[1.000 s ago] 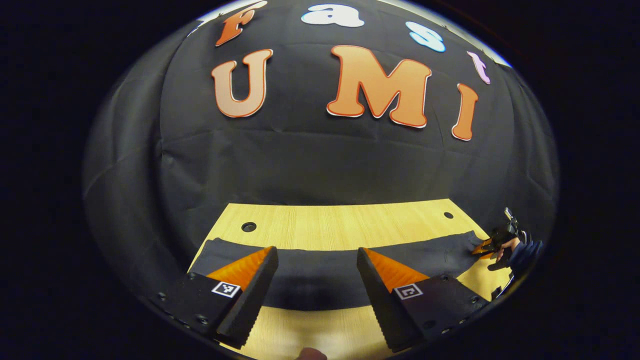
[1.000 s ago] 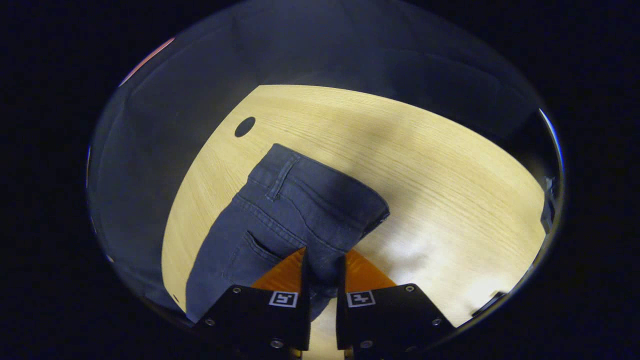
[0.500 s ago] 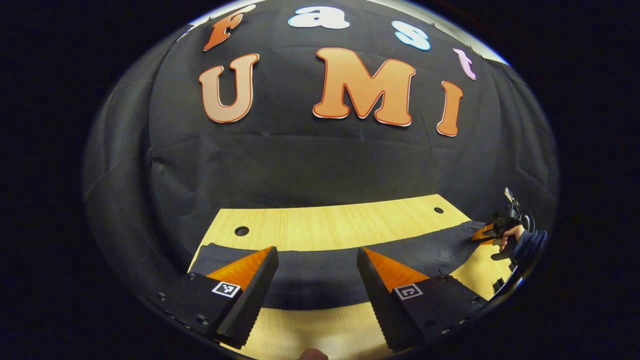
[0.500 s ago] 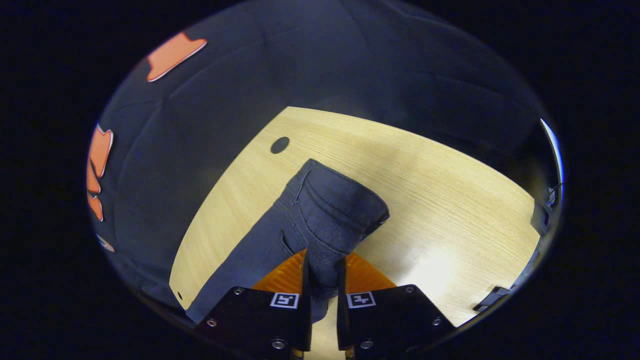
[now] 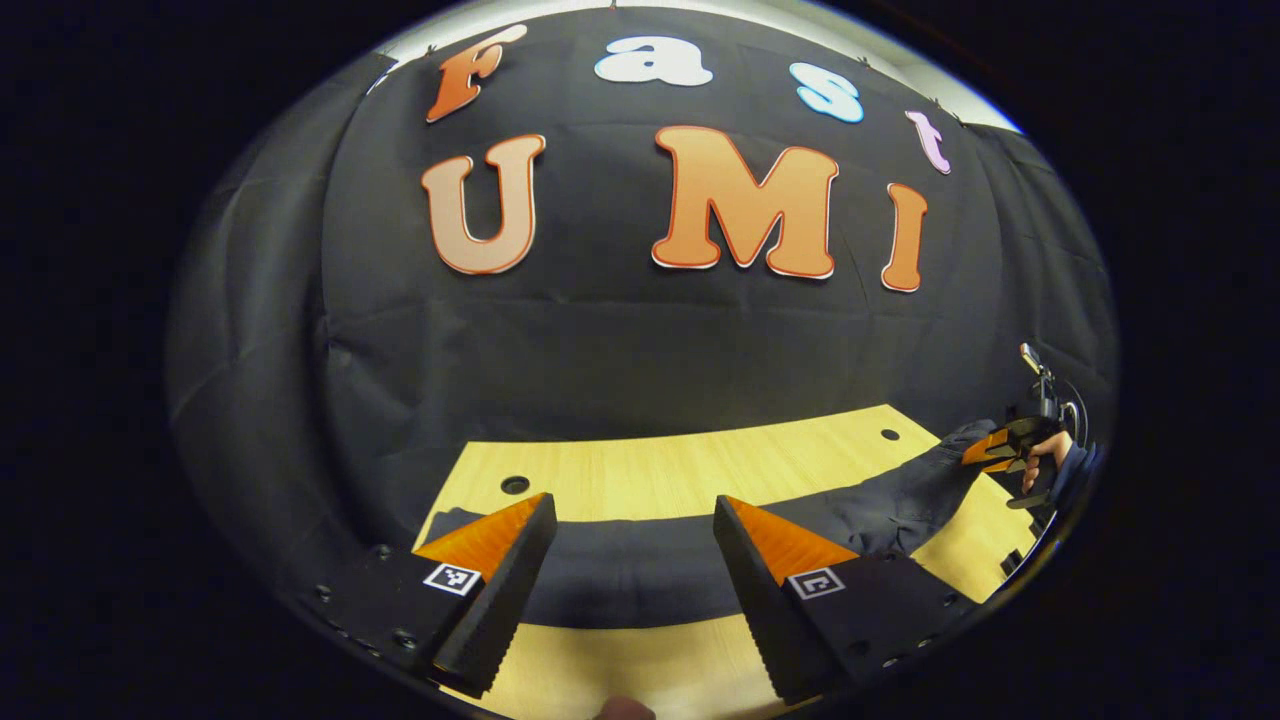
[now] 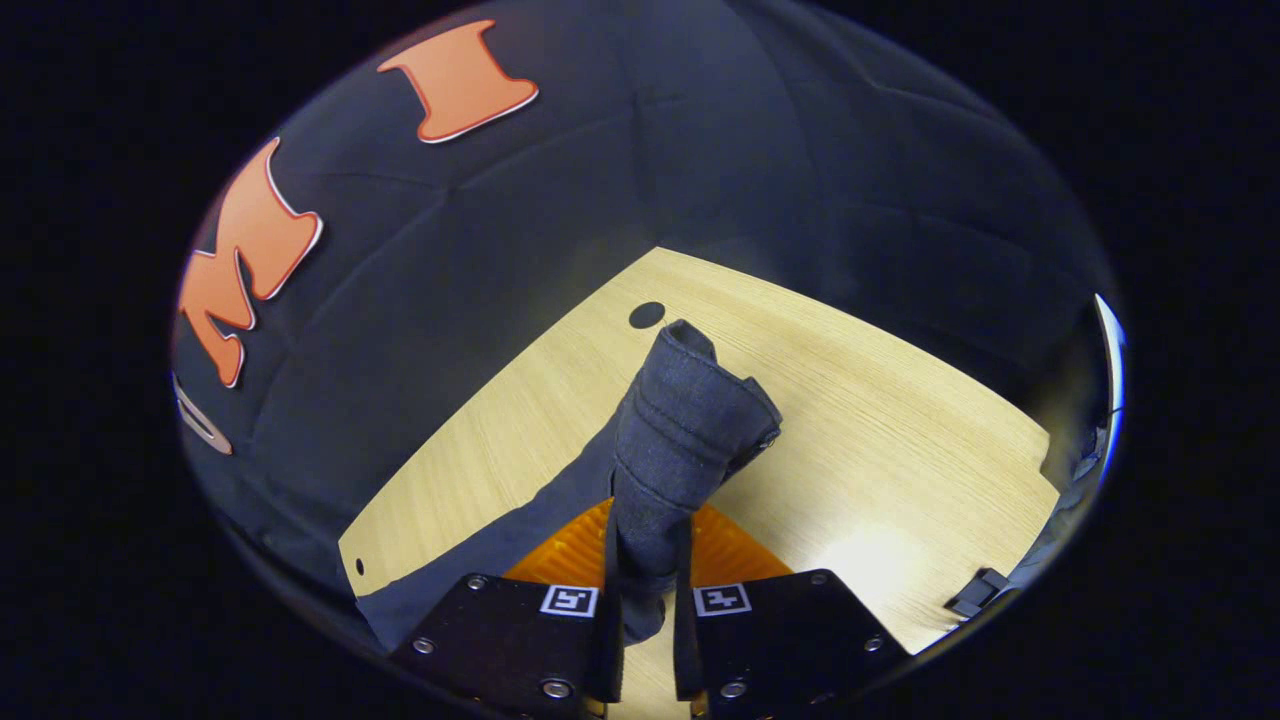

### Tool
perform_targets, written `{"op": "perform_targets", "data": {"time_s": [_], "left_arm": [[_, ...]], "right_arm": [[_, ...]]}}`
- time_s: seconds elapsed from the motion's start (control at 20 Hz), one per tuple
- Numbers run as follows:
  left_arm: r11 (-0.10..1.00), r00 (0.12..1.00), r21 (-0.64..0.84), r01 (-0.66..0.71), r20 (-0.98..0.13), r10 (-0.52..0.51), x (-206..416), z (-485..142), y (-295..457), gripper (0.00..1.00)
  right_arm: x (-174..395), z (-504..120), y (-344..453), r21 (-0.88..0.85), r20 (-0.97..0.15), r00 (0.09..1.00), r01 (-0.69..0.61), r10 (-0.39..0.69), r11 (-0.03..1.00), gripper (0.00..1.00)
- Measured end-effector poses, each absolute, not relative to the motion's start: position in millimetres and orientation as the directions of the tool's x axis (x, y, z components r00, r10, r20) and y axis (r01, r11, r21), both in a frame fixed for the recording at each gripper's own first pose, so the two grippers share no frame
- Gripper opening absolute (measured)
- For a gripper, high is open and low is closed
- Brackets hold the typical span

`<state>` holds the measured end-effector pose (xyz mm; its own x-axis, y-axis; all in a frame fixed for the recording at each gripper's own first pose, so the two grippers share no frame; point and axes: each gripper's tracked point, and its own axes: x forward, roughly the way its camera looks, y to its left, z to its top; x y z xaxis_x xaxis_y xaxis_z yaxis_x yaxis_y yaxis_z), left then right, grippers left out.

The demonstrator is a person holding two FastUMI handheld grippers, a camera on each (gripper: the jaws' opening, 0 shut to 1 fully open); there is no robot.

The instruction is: Grasp the waist and the cuffs of the jeans and fold them to make the two legs overlap; first hold the waist and fold one-third of the jeans toward the cuffs, then hold the cuffs and fold the remaining one-third in the same direction to finish folding.

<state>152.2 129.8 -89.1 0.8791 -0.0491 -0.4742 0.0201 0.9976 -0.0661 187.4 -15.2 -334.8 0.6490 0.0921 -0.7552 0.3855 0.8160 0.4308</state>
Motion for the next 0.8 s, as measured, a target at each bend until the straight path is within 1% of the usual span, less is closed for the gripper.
{"op": "perform_targets", "data": {"time_s": [0.2, 0.45, 0.65, 0.8], "left_arm": [[0.997, 0.874, -0.077, 0.022, -0.482, -0.057, 145, -94, 134, 0.96], [0.995, 0.865, -0.101, -0.013, -0.501, -0.04, 137, -103, 148, 0.95], [0.994, 0.86, -0.11, -0.029, -0.509, -0.032, 131, -108, 159, 0.96], [0.994, 0.857, -0.105, -0.04, -0.514, -0.02, 126, -110, 167, 0.95]], "right_arm": [[185, -312, -2, 0.454, -0.712, 0.69, 0.308, 0.132, 0.836, 0.2], [178, -294, 21, 0.477, -0.663, 0.716, 0.182, 0.216, 0.86, 0.2], [174, -285, 50, 0.496, -0.619, 0.719, 0.046, 0.316, 0.867, 0.2], [172, -280, 72, 0.504, -0.611, 0.703, -0.008, 0.363, 0.864, 0.2]]}}
